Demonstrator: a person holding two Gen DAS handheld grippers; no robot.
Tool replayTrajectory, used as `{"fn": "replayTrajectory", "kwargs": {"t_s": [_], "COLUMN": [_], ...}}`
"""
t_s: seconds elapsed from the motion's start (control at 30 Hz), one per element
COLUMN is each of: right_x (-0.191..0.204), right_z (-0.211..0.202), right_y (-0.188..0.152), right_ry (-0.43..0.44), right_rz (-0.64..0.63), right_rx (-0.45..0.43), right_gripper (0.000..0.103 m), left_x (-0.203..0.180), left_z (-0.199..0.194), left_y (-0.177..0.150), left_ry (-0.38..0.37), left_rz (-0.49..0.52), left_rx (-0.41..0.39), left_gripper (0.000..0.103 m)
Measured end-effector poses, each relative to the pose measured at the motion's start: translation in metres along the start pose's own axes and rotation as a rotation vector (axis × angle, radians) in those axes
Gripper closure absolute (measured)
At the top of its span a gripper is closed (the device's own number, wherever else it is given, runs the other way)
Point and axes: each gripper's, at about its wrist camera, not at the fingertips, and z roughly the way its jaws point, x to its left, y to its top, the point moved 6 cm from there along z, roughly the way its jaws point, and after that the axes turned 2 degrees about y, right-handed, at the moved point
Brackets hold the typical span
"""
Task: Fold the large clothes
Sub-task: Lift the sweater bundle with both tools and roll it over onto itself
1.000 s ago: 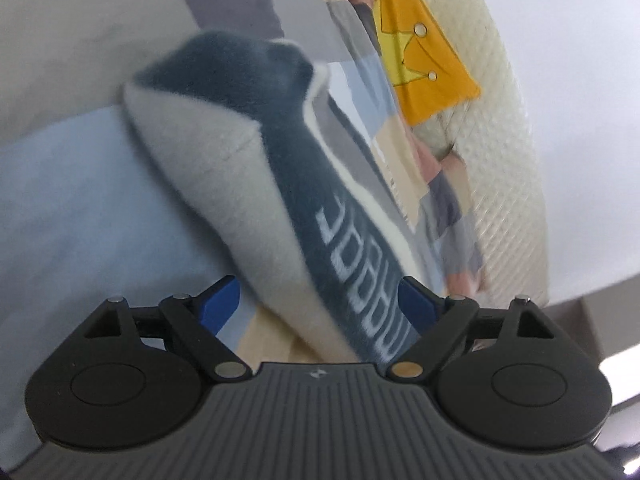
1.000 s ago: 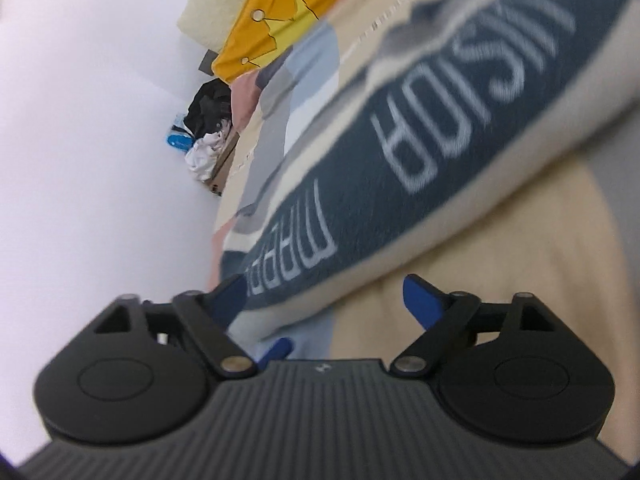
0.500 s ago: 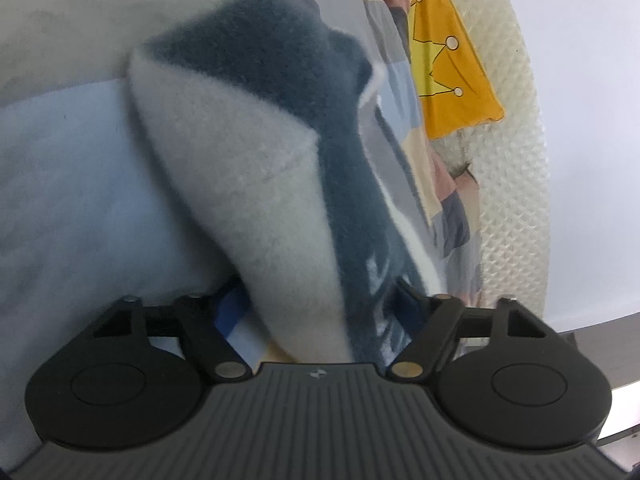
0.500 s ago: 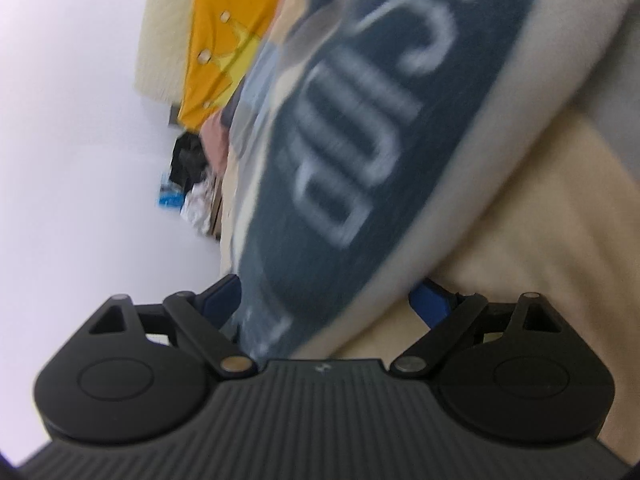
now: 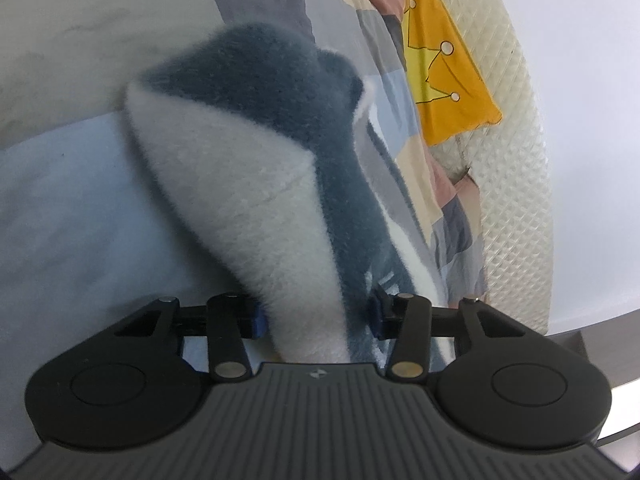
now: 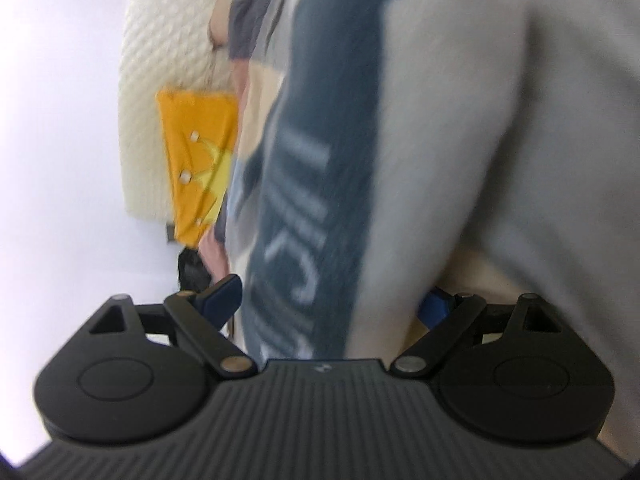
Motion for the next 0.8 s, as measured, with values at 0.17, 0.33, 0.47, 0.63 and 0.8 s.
{"fn": "replayTrajectory", "kwargs": {"t_s": [0.17, 0.33, 0.47, 0.63, 0.8], "right_x": [-0.008, -0.013, -0.010, -0.008, 0.002], "right_z": [-0.015, -0.012, -0.001, 0.003, 0.002], "right_y": [0.023, 0.015, 0.013, 0.017, 0.018], "right_ry": [-0.004, -0.016, -0.043, -0.047, -0.021], "right_rz": [0.068, 0.044, 0.021, -0.001, -0.036], "right_rx": [-0.083, -0.030, -0.038, -0.055, -0.065], "right_gripper": [0.011, 0.010, 0.013, 0.022, 0.040], "left_x": [0.000, 0.009, 0.014, 0.009, -0.013], "left_z": [-0.008, -0.015, -0.010, -0.004, -0.006], "left_y": [0.001, 0.006, 0.013, 0.019, 0.025], "left_ry": [-0.014, -0.043, -0.025, -0.020, 0.009], "left_rz": [-0.067, -0.151, -0.165, -0.131, -0.022], "left_rx": [-0.012, -0.032, -0.044, -0.062, -0.083], "left_gripper": [0.043, 0.038, 0.038, 0.039, 0.053]}}
